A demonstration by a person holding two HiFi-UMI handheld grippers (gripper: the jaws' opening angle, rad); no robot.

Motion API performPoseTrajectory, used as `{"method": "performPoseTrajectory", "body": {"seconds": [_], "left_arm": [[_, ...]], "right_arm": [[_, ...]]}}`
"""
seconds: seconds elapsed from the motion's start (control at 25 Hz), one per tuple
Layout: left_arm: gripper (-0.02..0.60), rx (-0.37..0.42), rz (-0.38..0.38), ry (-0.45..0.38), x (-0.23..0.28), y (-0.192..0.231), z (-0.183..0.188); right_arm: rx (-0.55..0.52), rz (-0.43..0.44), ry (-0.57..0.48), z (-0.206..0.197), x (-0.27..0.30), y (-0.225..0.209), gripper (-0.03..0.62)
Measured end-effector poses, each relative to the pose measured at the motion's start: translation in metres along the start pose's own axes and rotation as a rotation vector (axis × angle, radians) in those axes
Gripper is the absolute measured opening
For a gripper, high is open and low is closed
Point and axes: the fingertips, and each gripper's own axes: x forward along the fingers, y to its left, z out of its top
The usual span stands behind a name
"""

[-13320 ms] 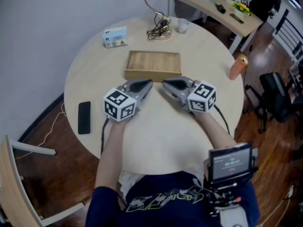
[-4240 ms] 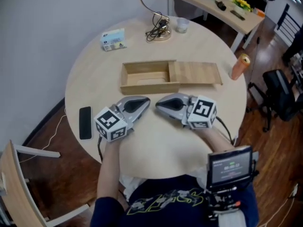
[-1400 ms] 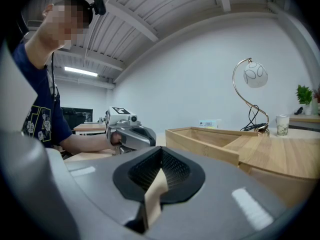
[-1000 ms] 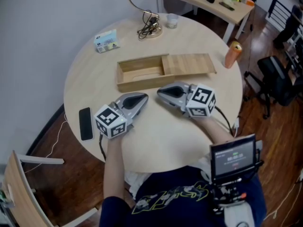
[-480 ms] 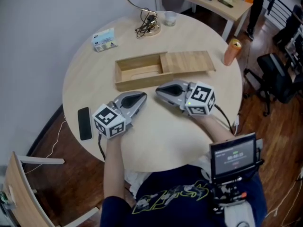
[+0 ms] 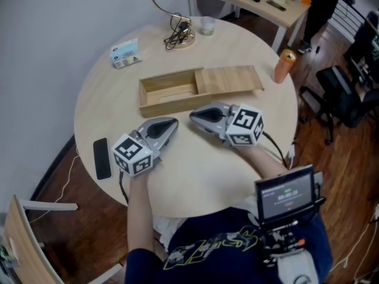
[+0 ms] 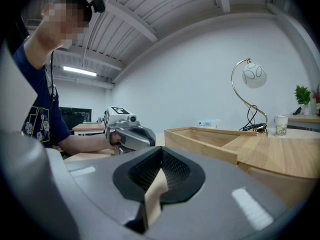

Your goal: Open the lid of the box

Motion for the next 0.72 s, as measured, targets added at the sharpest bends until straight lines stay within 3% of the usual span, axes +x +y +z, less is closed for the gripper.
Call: {"method": "performPoseTrajectory", "body": {"seconds": [0.72], "left_arm": [[0.003, -0.003, 0.014, 0.003, -0.0053, 0.0026, -0.0015]], "right_arm": [[0.008, 0.005, -0.013, 0.0046, 0.0059, 0.0049, 0.015]]}}
